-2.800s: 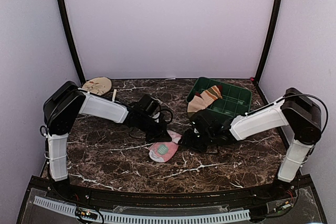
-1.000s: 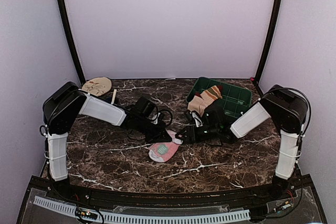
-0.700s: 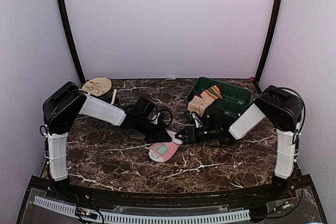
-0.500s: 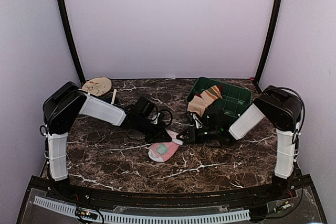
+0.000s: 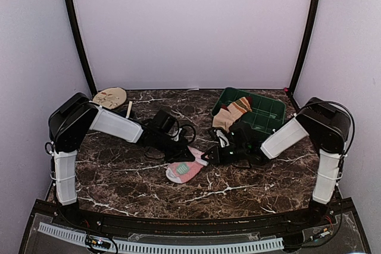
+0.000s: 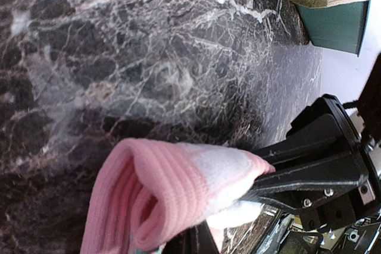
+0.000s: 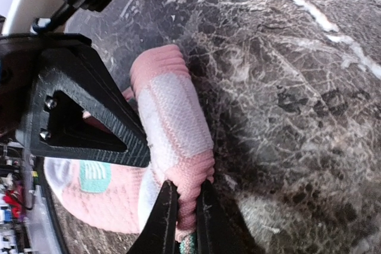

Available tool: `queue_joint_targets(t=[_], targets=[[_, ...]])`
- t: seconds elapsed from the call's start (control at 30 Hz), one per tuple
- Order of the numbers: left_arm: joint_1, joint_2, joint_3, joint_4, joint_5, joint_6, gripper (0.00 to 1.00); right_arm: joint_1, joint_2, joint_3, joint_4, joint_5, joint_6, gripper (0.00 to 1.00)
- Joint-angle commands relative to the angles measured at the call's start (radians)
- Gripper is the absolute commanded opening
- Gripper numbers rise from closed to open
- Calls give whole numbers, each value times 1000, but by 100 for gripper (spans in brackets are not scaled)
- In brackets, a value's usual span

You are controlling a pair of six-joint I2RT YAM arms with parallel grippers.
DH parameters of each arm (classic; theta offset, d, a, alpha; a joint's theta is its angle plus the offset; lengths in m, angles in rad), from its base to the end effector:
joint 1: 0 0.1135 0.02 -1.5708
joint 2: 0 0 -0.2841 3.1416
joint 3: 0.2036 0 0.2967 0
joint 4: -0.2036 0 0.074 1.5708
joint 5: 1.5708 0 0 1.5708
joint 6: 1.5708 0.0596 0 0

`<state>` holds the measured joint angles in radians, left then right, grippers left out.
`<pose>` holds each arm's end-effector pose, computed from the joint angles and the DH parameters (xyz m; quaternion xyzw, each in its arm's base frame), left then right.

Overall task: Roll the socks
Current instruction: Roll the sock at the center of the board.

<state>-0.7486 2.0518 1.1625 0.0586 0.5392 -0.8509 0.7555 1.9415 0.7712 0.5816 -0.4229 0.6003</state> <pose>0.3202 -0.3392 0.0851 0.0503 0.9024 -0.4231 0.0648 0.2731 0.2908 0.0628 -0.1655 0.8519 0.4333 0.2430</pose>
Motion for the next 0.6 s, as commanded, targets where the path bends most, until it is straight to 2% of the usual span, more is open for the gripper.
queue_joint_targets(t=[0.0,0.3,0.57], targets=[[10,26,-70,-225,-92,-20,0,68,-48,-16,-241,186,-98,0],[39,-128,-113,-217,-50,-77,0,204,-103,27,-357,559,-165,0],[51,-247,-143,-216,-5,-123,0,306,-122,62,-402,818,-212,0]])
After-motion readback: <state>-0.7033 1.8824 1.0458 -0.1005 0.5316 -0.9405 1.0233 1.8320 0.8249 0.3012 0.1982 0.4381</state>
